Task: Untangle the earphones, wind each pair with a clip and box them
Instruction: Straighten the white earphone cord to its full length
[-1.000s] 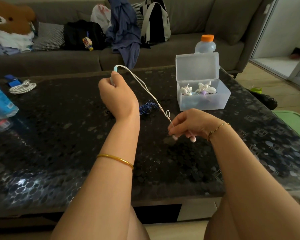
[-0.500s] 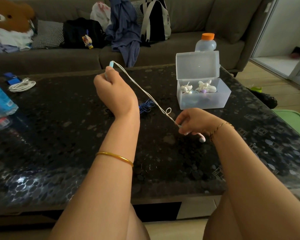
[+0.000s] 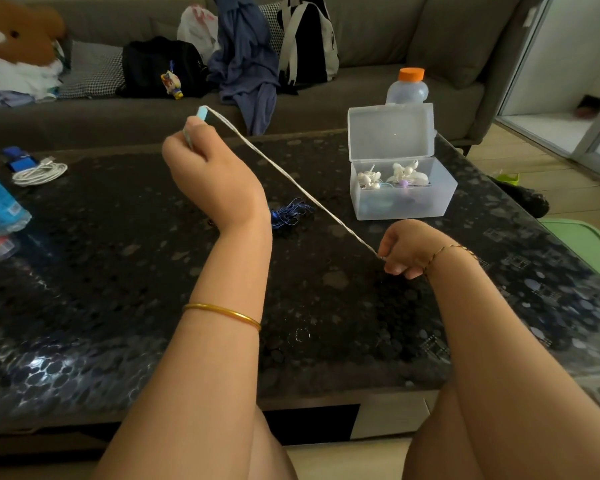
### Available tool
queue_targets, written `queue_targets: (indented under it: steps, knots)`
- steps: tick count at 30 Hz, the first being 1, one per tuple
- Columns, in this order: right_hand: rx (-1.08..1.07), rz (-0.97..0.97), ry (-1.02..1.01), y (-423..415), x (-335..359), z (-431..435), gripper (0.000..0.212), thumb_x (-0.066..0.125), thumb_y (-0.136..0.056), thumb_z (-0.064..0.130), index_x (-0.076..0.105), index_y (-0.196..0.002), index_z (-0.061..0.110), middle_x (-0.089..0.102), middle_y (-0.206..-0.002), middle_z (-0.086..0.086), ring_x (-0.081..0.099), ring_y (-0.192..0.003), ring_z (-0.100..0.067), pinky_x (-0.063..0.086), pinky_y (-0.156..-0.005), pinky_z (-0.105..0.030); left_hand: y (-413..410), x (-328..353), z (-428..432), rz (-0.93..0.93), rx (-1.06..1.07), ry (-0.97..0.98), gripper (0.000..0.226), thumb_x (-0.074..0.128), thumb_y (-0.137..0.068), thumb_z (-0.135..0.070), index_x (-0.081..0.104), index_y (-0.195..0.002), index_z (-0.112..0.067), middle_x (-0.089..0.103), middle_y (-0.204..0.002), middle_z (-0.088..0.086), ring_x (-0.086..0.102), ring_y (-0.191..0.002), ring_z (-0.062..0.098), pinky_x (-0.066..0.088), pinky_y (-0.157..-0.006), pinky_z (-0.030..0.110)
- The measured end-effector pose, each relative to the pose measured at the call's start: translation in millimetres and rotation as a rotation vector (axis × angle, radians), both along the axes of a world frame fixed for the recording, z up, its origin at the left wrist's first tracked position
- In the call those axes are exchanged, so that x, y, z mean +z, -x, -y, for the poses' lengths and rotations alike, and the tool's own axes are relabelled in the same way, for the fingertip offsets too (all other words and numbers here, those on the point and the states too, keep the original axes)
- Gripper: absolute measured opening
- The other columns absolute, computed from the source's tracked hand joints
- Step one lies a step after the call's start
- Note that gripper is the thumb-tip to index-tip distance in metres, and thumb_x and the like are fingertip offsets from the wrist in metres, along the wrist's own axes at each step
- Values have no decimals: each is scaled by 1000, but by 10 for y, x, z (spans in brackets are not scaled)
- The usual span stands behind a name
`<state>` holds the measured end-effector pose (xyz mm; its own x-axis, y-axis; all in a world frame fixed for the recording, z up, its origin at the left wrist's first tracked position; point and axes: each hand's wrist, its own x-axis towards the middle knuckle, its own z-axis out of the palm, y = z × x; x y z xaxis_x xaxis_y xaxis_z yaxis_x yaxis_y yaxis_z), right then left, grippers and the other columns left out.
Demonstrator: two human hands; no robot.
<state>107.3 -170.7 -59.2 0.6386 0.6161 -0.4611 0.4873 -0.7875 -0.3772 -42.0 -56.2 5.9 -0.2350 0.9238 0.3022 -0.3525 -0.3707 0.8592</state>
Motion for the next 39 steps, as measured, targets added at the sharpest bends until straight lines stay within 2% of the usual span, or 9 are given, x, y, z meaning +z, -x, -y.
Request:
queue_targets:
  steps: [3,11,17,21,25,30,33,35,39]
  knots:
    - [45,77,62,62,56,-36,42,63,-83,-3,57,-124,3,56,-125,-16,54,-115,-32,44,-102,-40,-20,-24,27,-97,-46,-23,26,40,-102,-18,44,-76,-21,41,-69,-5,40,-50,-1,37,-54,12]
    - [203,-7,-175,81,208,115,53,64,-80,-4,53,-128,17,56,-126,-6,52,-117,-23,41,-98,-34,-124,-135,76,-721,-531,108,25,43,-98,-26,56,-78,-18,46,-66,-3,42,-59,8,40,-63,29]
    - [-279,-321,-931,168,290,4,30,39,-96,2,57,-119,8,66,-106,-8,63,-104,-22,50,-93,-34,-146,-205,125,-932,-684,129,28,43,-98,-28,58,-77,-18,47,-65,-2,42,-59,10,38,-61,29]
    - [-54,-207,-949,262,298,-58,27,46,-99,24,56,-120,11,62,-100,3,60,-92,-6,48,-76,-11,-148,-229,155,-1006,-756,82,28,43,-98,-28,60,-79,-18,48,-65,-3,42,-59,9,37,-60,27]
    - [20,-77,-873,282,255,-86,18,48,-97,11,63,-106,6,59,-72,-3,58,-60,-7,54,-60,-14,-124,-208,158,-869,-880,280,27,48,-97,-27,62,-78,-14,46,-55,-6,41,-50,6,34,-50,20]
    - [-10,-184,-916,334,278,-103,25,45,-99,16,62,-82,23,45,-63,-2,41,-49,-8,45,-43,-17,-56,-156,125,-233,-1274,759,27,52,-96,-32,63,-81,-12,53,-58,-7,49,-51,2,36,-53,14]
    - [-10,-249,-873,372,260,-122,27,43,-100,18,64,-89,6,41,-59,-2,34,-48,-9,33,-41,-18,-29,-136,131,61,-1308,840,22,50,-96,-21,65,-98,-5,62,-72,0,59,-63,7,47,-61,18]
    - [8,-248,-822,401,250,-142,29,42,-99,17,62,-93,-3,41,-59,-3,33,-47,-9,31,-41,-18,-31,-141,150,78,-1313,813,20,50,-95,-16,65,-102,-5,65,-82,0,62,-75,9,48,-69,23]
    - [93,-189,-718,458,252,-174,28,40,-97,14,53,-73,8,42,-58,-3,33,-46,-11,32,-40,-18,-52,-147,169,-93,-1243,726,19,50,-97,-22,68,-92,-18,71,-80,-8,60,-85,3,34,-72,22]
